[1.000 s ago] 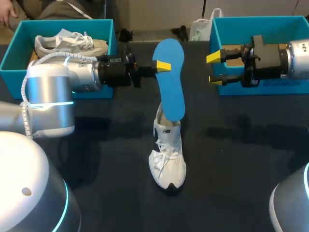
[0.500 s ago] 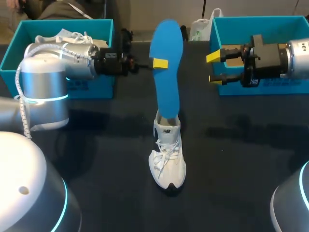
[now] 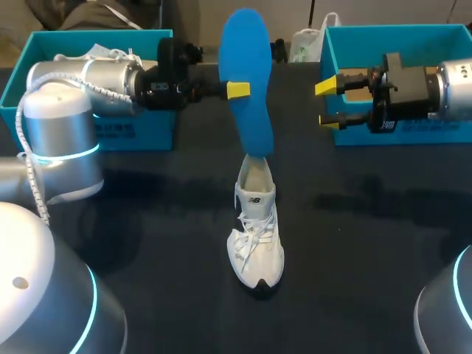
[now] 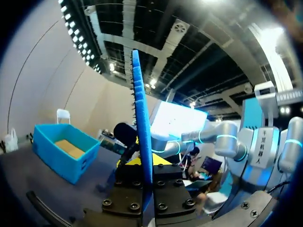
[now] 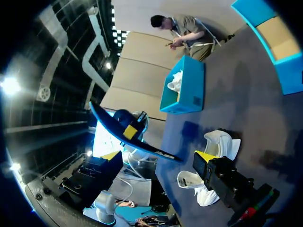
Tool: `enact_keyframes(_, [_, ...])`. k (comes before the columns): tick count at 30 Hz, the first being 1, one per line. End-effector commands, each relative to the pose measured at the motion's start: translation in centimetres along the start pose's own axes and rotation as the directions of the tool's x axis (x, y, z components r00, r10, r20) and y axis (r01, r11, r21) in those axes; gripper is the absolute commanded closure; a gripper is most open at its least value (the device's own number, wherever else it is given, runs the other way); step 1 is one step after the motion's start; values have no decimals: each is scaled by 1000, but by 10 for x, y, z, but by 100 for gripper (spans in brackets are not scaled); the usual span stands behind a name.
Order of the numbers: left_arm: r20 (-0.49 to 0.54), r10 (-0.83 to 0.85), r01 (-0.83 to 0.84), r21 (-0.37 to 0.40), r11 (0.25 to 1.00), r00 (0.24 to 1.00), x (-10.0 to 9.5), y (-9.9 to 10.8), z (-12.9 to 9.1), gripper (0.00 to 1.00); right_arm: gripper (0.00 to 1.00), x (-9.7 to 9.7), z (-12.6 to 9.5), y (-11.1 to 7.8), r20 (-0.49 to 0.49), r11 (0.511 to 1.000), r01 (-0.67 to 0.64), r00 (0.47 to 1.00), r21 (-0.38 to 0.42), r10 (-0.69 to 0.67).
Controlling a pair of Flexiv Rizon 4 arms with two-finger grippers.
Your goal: Take the shoe out of the shoebox, open the shoe tongue, remove and reinsert the insole, then place the shoe into the shoebox
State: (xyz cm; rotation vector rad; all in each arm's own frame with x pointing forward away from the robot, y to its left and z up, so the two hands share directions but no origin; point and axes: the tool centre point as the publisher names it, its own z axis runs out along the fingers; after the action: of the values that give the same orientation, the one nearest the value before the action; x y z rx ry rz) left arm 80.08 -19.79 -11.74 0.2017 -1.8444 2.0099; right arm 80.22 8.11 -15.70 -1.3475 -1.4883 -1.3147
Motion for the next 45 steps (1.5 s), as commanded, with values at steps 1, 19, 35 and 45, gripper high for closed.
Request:
enact_keyframes(1, [3,574,-567,-149,810,819,13,-2,-2,100,0,1,1,0,3,1000,-1,1000,-1,1])
enact_keyframes(19, [-85,955,-918,-311,246,285,-12,21,-15,100,0,1,1,0,3,1000,-1,1000,-1,1])
enact_keyframes(35, [-25,972,-921,-328,211,232,-18,19,-18,100,0,1,1,0,3,1000,-1,1000,-1,1])
enact_keyframes(45, [-25,972,-921,-328,211,232,-18,19,-18,100,0,1,1,0,3,1000,-1,1000,-1,1])
